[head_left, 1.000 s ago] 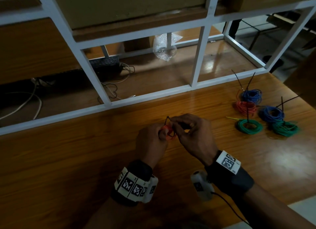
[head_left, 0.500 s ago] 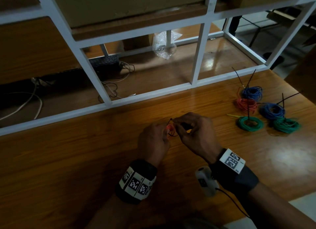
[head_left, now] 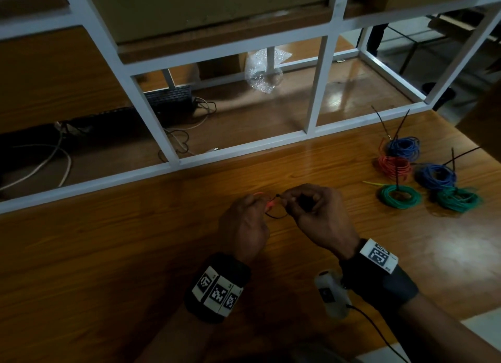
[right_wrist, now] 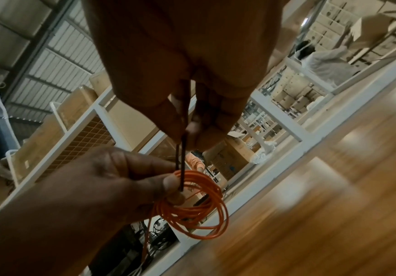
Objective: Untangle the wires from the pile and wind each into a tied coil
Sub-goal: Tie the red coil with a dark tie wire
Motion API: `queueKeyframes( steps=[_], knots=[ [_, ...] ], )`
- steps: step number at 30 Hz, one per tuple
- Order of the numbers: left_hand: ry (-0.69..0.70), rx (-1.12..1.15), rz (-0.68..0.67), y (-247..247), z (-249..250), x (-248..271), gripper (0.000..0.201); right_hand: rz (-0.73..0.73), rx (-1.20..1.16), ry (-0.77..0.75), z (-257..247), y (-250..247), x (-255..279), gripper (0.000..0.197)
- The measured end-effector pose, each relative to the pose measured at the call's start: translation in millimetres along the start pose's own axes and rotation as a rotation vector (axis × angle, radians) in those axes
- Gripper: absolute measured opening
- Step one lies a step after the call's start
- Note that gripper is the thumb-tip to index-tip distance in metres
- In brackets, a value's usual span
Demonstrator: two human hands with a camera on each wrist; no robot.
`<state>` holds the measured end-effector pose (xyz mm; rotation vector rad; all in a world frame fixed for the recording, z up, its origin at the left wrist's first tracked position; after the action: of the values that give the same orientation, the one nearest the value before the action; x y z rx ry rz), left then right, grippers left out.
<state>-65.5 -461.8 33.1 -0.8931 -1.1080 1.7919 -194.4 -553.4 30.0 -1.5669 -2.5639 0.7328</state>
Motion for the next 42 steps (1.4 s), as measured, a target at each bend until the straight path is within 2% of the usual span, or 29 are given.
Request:
queueKeyframes(
  steps=[5, 10, 15, 22, 25, 29, 31, 33, 38, 42],
  knots=[
    [0.000, 0.007, 0.004, -1, 3, -2, 0.042, 0.017, -0.109, 0.050, 4, -2, 3, 0.005],
    [-0.037, 0.036, 0.026, -6, -2, -2, 0.041, -0.056, -0.144, 0.060, 7, 3, 2, 0.004],
    [-0.027, 0.040, 0.053, -12, 3, -2, 0.040, 0.044, -0.249, 0.100, 9, -1, 5, 0.007],
    [-0.017, 0.106, 0.141, -19, 11, -3, 0.037, 0.231, -0.218, -0.057, 0, -10, 10, 0.010],
    [-0.024, 0.098, 0.156, -20, 13, -4, 0.036, 0.274, -0.190, -0.136, -7, -14, 13, 0.010],
    [-0.035, 0.149, 0.182, -22, 16, -4, 0.026, 0.338, -0.126, -0.209, -11, -18, 19, 0.012],
    [-0.028, 0.197, 0.182, -22, 19, -5, 0.021, 0.316, -0.086, -0.230, -11, -13, 22, 0.013],
    [-0.042, 0.182, 0.187, -24, 19, -5, 0.020, 0.296, -0.072, -0.235, -10, -8, 25, 0.014],
    [-0.113, 0.127, 0.126, -13, 11, -8, 0.016, 0.419, -0.162, -0.146, -2, -23, 22, 0.013],
    [-0.113, 0.126, 0.143, -16, 13, -5, 0.018, 0.341, -0.107, -0.148, -3, -18, 18, 0.015]
  ],
)
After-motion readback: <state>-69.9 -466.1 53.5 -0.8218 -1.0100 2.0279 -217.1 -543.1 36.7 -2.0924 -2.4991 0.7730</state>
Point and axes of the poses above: each hand's wrist, its own x-axis away from the middle knuckle, its own y-axis out of the palm, z = x × y, the point moved 8 cm from there along -x, towards the middle knuckle, and after that the axes turned 5 degrees about z, right-handed, at the moved point
